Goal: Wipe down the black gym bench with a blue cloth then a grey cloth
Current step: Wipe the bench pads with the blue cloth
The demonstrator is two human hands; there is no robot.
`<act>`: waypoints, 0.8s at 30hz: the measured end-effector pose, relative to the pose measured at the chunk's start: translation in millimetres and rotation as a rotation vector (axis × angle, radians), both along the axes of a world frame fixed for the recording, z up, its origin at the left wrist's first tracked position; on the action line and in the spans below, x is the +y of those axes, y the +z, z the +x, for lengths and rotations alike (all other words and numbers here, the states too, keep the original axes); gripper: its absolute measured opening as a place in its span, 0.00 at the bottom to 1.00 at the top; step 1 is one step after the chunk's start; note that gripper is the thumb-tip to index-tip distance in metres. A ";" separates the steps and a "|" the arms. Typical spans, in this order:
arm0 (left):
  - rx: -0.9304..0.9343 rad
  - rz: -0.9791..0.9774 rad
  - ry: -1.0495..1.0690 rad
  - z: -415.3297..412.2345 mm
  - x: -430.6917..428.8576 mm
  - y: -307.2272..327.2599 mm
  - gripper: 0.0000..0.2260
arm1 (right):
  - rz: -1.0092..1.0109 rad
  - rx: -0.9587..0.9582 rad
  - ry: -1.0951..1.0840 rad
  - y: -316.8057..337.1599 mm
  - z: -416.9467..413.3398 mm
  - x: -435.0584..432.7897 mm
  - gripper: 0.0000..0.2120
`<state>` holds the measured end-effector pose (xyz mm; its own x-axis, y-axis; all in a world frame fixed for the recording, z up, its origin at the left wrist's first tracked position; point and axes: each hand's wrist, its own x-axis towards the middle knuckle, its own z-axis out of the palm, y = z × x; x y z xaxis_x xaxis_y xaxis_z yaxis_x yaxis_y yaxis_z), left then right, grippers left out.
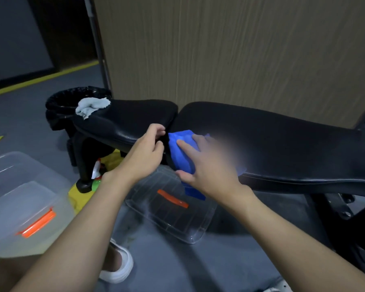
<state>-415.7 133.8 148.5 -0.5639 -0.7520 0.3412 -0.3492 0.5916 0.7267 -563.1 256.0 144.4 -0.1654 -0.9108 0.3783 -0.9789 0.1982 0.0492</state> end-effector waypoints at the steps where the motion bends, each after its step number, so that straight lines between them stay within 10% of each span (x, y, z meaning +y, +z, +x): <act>1: -0.004 -0.008 -0.023 -3.4 2.7 1.1 0.16 | -0.032 0.007 -0.007 -1.7 -2.5 5.2 0.35; 8: -0.304 -0.253 -0.116 -26.5 17.7 -4.4 0.18 | -0.251 0.054 -0.115 -20.1 -43.2 61.4 0.33; 24: -0.266 -0.239 -0.239 -84.4 47.1 16.2 0.13 | -0.417 0.054 -0.044 -33.6 -77.3 82.3 0.29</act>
